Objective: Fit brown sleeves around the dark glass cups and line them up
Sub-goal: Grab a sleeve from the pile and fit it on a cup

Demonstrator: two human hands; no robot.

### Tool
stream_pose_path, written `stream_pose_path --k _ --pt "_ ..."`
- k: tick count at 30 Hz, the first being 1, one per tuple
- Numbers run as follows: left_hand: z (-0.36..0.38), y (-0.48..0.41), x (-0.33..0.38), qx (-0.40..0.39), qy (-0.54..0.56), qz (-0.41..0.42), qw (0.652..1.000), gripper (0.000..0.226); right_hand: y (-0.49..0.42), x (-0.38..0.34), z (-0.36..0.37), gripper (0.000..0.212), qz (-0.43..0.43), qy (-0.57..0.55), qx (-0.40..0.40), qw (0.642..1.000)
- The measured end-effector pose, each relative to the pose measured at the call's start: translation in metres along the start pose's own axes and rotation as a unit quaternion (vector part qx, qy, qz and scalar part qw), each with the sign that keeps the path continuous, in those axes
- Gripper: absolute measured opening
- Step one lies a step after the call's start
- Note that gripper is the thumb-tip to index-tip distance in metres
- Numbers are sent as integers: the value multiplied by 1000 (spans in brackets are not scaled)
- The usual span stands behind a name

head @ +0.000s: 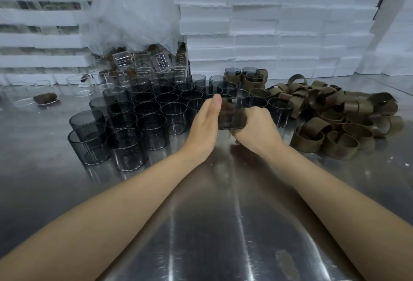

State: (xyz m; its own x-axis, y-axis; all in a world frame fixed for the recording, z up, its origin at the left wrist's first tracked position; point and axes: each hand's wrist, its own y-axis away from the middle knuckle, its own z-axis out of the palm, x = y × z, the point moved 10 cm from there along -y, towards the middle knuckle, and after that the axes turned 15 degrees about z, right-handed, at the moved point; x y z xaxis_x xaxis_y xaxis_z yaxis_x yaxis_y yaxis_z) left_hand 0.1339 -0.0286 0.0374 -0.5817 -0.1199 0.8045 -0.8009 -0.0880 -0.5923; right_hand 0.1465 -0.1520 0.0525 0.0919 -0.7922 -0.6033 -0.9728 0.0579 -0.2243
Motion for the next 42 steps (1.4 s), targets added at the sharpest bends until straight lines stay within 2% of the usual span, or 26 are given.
stream_pose_path --k 2,4,6,7,9,11,14,17,20,21,23,24,25,27,28,30,32,35,37,39,40,42 --pt "-11 2 -1 80 42 -24 996 63 0 1 -9 30 1 -64 20 998" --pt "-18 3 0 129 55 -23 990 64 2 1 -23 34 8 -242 33 970" --pt "-18 3 5 113 -7 4 994 60 5 -2 -20 33 33 -390 -4 920" --pt "-16 4 7 93 -40 18 995 53 8 -7 -11 33 41 -422 -36 905" --pt "-7 5 9 46 -73 41 995 40 18 -16 5 44 40 -407 -63 911" --pt "3 6 13 -4 -91 71 993 36 23 -16 5 48 37 -407 -35 912" --pt "14 7 20 -61 -82 115 988 34 17 0 -1 42 91 -483 -20 871" --pt "13 6 23 -57 -57 140 987 41 8 3 12 53 108 -531 -106 834" --pt "6 2 18 -5 14 103 995 45 7 -6 20 54 78 -568 -183 799" --pt "2 1 16 17 42 89 995 46 6 -10 17 51 43 -560 -183 807" --pt "-10 -1 8 79 75 44 993 48 11 -19 6 39 -58 -474 -165 863" --pt "-16 -2 3 111 76 14 991 48 15 -25 7 44 -99 -408 -163 893" --pt "-21 -2 -2 129 77 -8 989 47 19 -28 10 60 -128 -344 -159 917" --pt "-23 -3 -7 130 77 -30 988 47 21 -29 13 90 -159 -268 -141 940" --pt "-21 -3 -7 122 78 -37 989 47 20 -27 10 93 -162 -264 -126 942" --pt "-20 -1 -3 105 27 -24 994 48 16 -23 1 87 -162 -280 -89 942" --pt "-21 0 9 94 -51 32 994 45 13 -19 -7 79 -161 -279 -49 946" --pt "-17 2 30 69 -76 112 988 36 8 -13 -12 68 -114 -329 -31 937" --pt "-4 3 36 8 -99 147 984 47 6 -9 -13 61 -87 -348 -24 933" --pt "8 6 34 -39 -133 153 978 69 8 -12 -17 53 -108 -289 8 951" --pt "8 8 33 -39 -144 145 978 75 10 -15 -19 49 -123 -259 22 958" --pt "4 8 29 -16 -145 123 982 72 11 -19 -22 44 -142 -228 30 963"
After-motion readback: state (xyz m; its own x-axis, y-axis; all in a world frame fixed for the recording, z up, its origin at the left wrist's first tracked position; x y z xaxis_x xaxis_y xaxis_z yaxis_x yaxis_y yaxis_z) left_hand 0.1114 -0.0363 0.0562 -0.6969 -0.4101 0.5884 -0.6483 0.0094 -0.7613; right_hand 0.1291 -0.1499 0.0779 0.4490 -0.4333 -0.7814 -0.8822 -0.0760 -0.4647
